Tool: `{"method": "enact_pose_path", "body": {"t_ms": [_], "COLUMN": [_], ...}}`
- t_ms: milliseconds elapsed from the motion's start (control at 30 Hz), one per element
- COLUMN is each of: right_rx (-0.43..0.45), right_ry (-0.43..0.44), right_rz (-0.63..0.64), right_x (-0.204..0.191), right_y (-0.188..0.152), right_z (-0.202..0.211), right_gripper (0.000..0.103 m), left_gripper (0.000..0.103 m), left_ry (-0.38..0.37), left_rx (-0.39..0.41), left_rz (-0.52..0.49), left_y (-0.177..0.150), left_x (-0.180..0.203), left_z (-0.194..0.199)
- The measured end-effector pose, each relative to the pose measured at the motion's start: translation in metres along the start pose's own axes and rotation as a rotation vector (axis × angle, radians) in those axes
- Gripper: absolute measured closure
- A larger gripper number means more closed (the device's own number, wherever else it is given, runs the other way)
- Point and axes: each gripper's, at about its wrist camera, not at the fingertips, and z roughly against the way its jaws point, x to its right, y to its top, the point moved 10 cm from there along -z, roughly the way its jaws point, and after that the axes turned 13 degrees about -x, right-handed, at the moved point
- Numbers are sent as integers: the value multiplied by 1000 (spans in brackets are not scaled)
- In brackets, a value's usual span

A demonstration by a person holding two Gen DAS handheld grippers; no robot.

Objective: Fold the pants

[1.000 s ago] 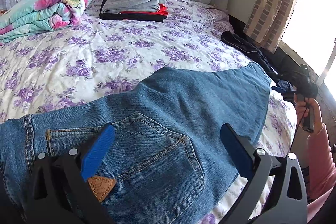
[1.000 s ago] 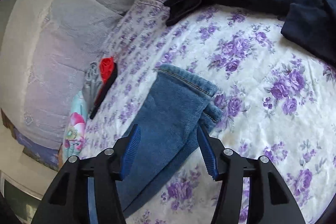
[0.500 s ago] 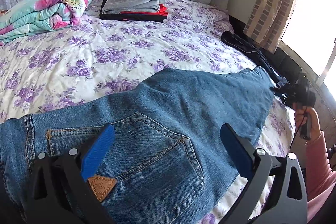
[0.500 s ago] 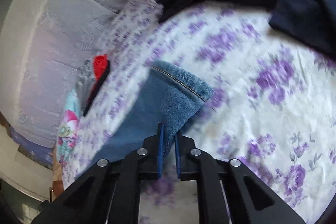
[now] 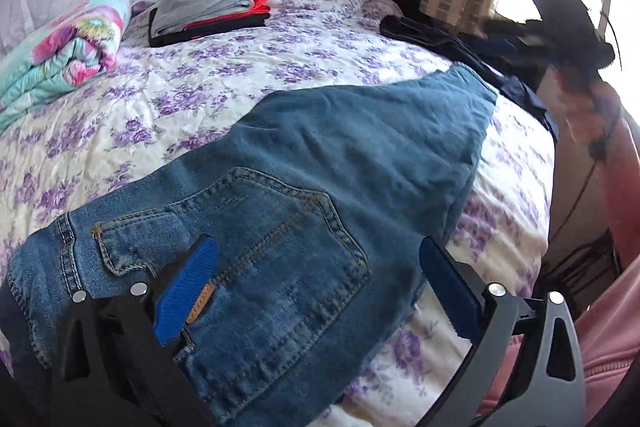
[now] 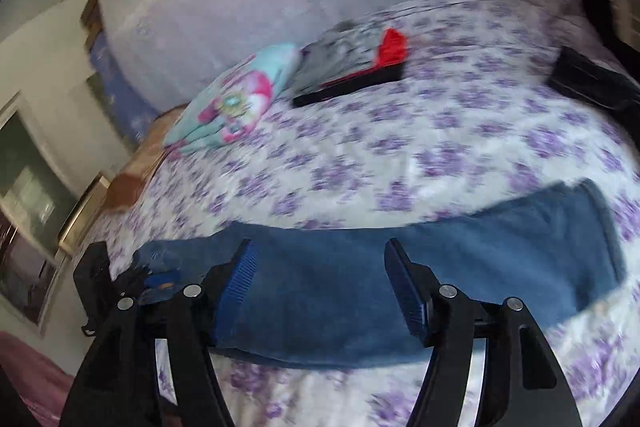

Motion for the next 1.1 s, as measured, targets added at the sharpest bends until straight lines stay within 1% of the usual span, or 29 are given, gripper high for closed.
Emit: {"method": "enact_pose_path", "body": {"t_ms": [33,67,100,167,267,300,333,400,433,467,500,533,600,667,767,833,900,933,1033,1100], "right_rx": [-38,-95,-139,-221,-351,-392,-452,-532,-573,-615,-632,-637,-655,-681,-665,-667,-716,-742,-801,-801], "right_ry": [25,53,54,29,52,61,61,51,69,116,136,134,148,165,145,166,213,221,170,163], "right_rz": [36,94,149,238,290,293,306,340,358,384,416,480,557,600,651,690,720,723,749,787], "right_x": [-13,-28,-38,-44,-44,-41,-39,-34,-37,-46,-53,-62,-73,-78,-86,-91,-93,-93,-85,-89], "right_y": [9,18,22,38,45,45,43,28,20,10,2,-5,-14,-23,-23,-29,-42,-44,-52,-53], "right_z": [-16,-37,-53,-89,-128,-138,-151,-161,-163,-160,-154,-147,-139,-131,-120,-112,-110,-114,-125,-123], "right_gripper": [36,36,36,36,36,36,36,36,36,35,34,31,28,28,28,28,28,28,28,27], "left_gripper": [5,4,5,5,5,5,4,4,4,4,4,5,4,4,4,4,4,4,4,4], "left_ry": [2,-2,-12,-38,-71,-80,-86,-102,-114,-125,-133,-140,-150,-157,-164,-171,-176,-178,-179,-179], "left_rx": [0,2,8,22,34,35,35,34,32,31,31,30,28,25,21,22,22,21,21,21], "left_rz": [-12,-20,-24,-21,-7,-5,-4,-3,0,3,6,8,11,12,11,13,14,15,15,15], "left_y": [-2,-4,-6,-7,-5,-5,-5,-4,-3,-2,-2,-2,0,0,2,2,2,3,3,3], "left_x": [1,2,2,2,0,0,0,-1,-1,-1,-1,-2,-2,-2,-3,-3,-4,-4,-5,-5], "left_z": [0,1,3,6,8,8,8,7,7,6,6,6,5,4,3,3,3,3,2,2]}}
